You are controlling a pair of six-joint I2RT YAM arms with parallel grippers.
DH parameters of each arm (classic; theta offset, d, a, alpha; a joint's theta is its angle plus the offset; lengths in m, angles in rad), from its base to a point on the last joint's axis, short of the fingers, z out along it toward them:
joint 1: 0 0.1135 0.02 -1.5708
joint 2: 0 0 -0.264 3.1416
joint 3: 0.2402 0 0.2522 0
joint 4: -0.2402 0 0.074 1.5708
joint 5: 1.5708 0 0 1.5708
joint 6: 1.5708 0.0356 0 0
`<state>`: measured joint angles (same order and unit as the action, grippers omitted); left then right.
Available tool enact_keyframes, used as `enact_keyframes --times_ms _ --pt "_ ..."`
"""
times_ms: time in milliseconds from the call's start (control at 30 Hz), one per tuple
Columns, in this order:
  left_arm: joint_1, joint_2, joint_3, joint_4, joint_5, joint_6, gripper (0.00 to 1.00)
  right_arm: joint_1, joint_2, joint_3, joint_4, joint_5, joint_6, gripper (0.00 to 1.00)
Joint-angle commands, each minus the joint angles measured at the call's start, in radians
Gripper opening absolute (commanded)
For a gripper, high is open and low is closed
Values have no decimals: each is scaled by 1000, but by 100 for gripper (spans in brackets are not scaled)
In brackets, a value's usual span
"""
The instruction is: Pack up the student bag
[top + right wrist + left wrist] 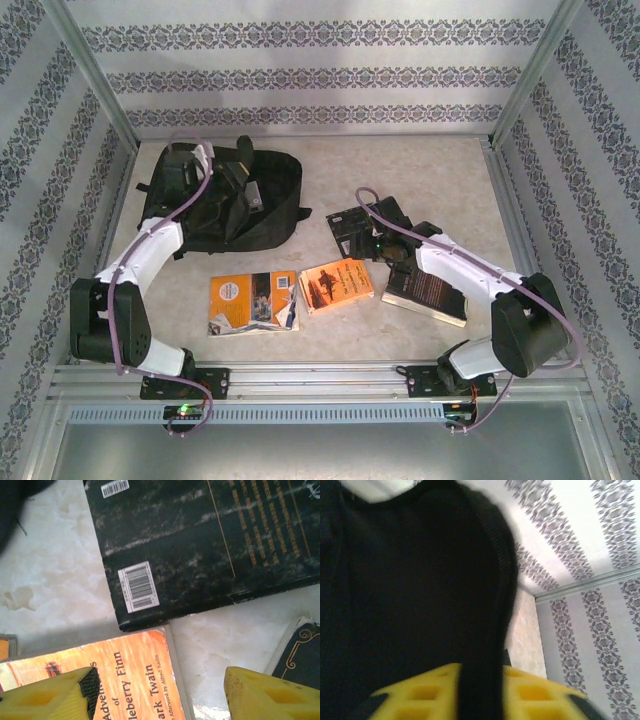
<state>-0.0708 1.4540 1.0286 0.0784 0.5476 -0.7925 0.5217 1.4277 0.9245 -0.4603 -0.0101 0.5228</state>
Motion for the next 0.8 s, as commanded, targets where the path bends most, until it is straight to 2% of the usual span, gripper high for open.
enact_keyframes --times_ms 0,100,300,400,567,667,767 --pt "-40 -59 1 -115 8 126 46 17 -30 -38 -49 -22 35 68" --pt "-112 -85 58 -261 -44 259 60 19 -68 -76 -62 -43 96 69" --pt "-305 -76 156 -468 -162 457 66 19 -235 -237 50 -111 303 68" --pt "-362 -35 169 -505 -192 475 67 34 -315 -316 140 -132 394 68" --pt "-478 88 189 -507 -150 445 66 52 -357 -400 236 -123 499 67" --pt "-552 160 182 -469 -166 442 69 48 -368 -460 321 -137 586 66" --pt "-585 217 153 -406 -167 417 70 49 -357 -506 393 -149 655 66"
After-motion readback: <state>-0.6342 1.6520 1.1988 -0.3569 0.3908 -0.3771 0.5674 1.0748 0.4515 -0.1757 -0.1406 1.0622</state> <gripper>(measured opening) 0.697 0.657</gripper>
